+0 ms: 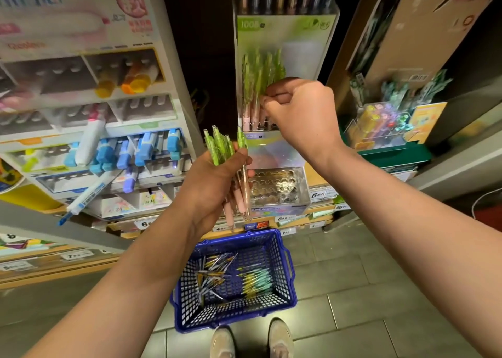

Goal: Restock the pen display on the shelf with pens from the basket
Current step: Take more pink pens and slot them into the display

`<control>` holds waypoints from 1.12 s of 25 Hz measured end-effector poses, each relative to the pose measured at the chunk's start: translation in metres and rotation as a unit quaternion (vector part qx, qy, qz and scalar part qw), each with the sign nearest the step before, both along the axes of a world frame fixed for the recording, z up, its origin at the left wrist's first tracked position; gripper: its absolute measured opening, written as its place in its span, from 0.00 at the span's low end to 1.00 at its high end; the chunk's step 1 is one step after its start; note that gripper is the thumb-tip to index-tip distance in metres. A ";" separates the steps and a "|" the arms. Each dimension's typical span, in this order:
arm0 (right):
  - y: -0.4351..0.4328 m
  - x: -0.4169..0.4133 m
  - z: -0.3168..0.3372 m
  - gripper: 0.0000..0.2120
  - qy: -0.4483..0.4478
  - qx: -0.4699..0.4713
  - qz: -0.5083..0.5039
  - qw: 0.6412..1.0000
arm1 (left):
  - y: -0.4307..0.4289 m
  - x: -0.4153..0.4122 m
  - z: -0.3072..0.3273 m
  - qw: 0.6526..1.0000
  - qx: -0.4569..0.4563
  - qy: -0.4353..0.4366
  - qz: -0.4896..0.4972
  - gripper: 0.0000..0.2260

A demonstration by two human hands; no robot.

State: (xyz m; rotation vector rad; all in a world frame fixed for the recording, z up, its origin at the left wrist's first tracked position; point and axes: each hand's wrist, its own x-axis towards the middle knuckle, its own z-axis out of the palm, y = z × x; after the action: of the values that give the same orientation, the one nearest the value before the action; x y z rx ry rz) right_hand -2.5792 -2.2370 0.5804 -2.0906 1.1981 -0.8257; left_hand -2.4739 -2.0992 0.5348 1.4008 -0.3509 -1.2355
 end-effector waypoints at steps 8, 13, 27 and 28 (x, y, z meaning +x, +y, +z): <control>0.033 -0.021 -0.014 0.05 -0.051 0.311 0.081 0.945 | -0.002 -0.006 0.004 0.999 -0.012 -0.033 -0.030 0.13; 0.024 -0.024 -0.009 0.05 -0.115 0.306 0.033 0.945 | -0.001 -0.007 0.006 0.999 -0.023 -0.021 -0.035 0.13; -0.013 -0.026 0.034 0.10 -0.154 0.048 -0.072 0.984 | 0.005 -0.010 -0.007 1.000 -0.006 0.026 0.004 0.13; -0.012 -0.025 0.034 0.09 -0.136 0.039 -0.067 0.988 | 0.005 -0.010 -0.007 1.000 -0.007 0.027 0.005 0.13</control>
State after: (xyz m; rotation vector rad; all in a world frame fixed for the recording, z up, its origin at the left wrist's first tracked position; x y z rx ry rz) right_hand -2.6043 -2.2490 0.6141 -1.7821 1.2079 -1.0689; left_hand -2.4841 -2.0941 0.5275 1.3534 -0.3155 -1.2583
